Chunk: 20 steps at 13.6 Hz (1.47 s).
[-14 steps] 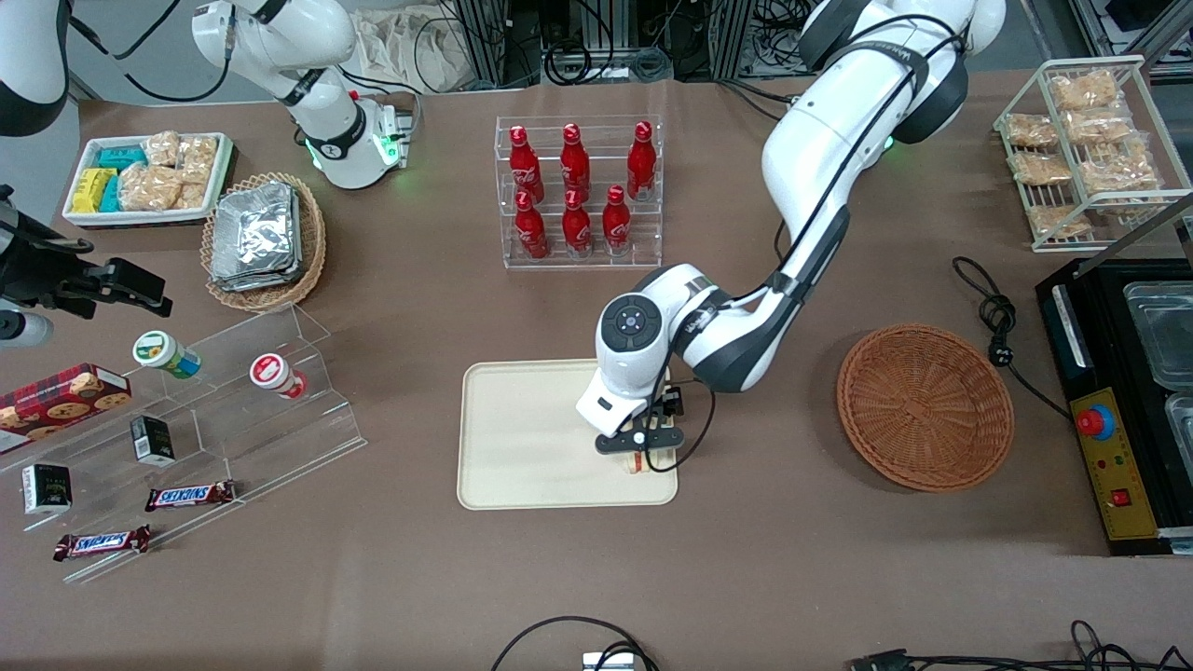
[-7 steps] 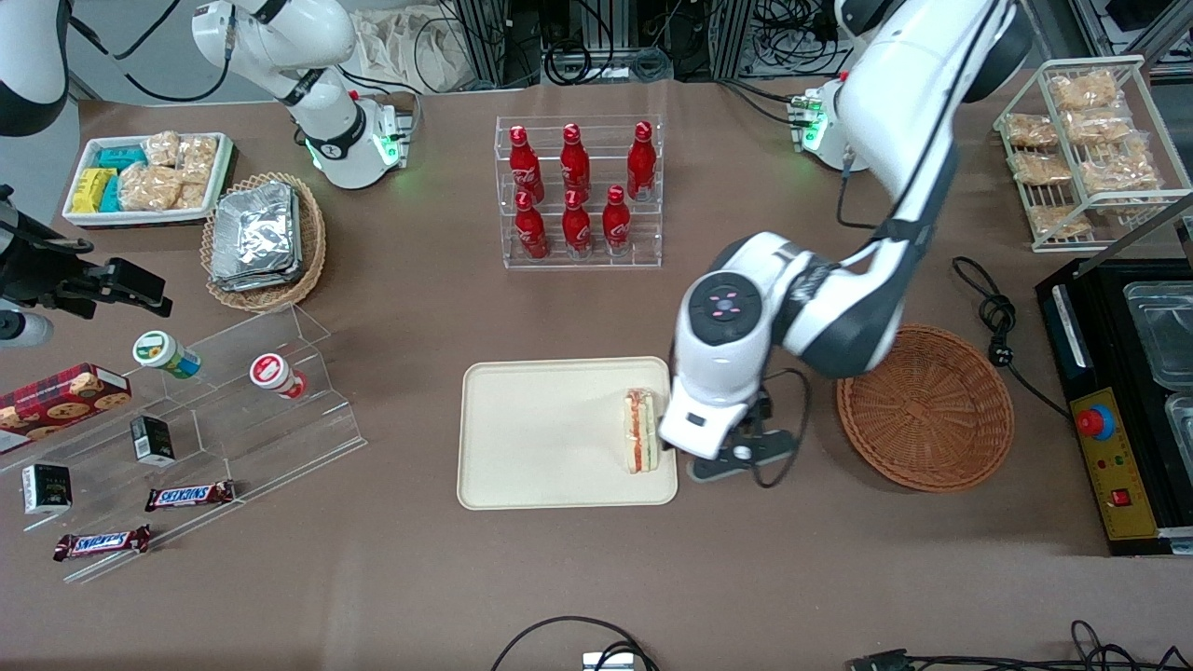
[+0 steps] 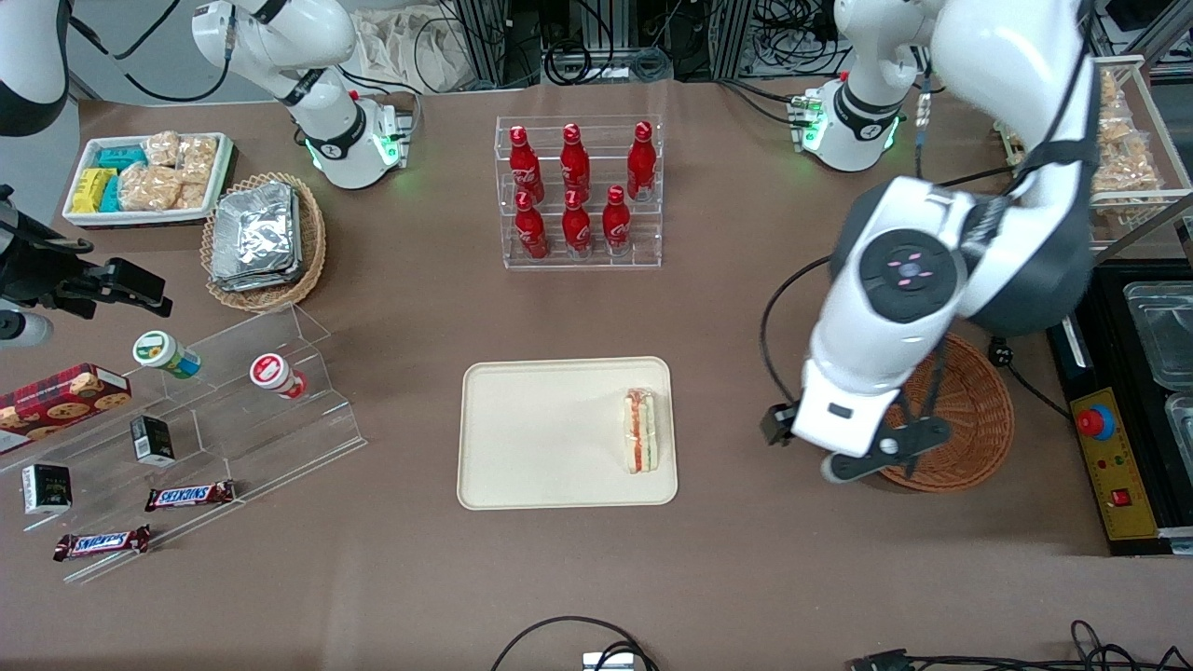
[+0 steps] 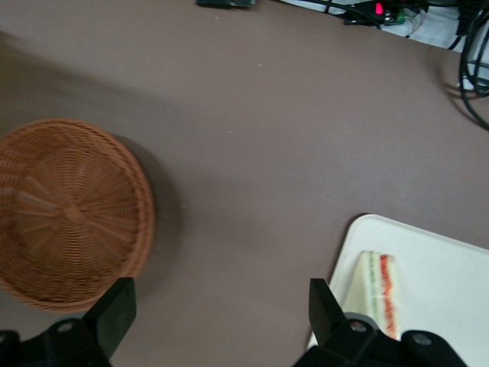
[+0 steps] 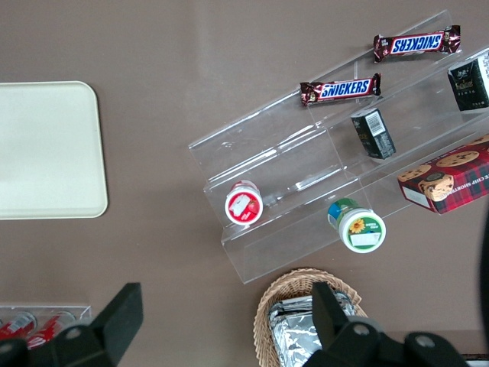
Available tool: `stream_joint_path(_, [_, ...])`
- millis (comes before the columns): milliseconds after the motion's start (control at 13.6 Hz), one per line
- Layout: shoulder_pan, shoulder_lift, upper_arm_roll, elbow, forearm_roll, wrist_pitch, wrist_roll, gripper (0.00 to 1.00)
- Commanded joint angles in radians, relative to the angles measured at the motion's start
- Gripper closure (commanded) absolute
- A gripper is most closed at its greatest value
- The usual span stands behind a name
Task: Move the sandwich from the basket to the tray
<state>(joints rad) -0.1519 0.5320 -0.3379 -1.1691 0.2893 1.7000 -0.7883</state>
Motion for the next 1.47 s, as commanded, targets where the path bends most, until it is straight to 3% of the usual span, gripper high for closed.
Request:
stream_joint_path(0, [0.055, -0.069, -0.006, -0.027, -0.05, -0.075, 0.114, 0.0])
stream_joint_path(442, [0.149, -0.179, 0.002, -0.082, -0.121, -0.132, 0.321, 0.0])
stream_joint_path(663, [0.15, -0.297, 0.103, -0.178, -0.189, -0.138, 0.479, 0.0])
stream_joint_path(1031, [0.161, -0.476, 0.19, -0.326, -0.214, -0.189, 0.722, 0.0])
stream_joint_path(1399, [0.189, -0.56, 0.232, -0.371, -0.268, -0.221, 0.794, 0.0])
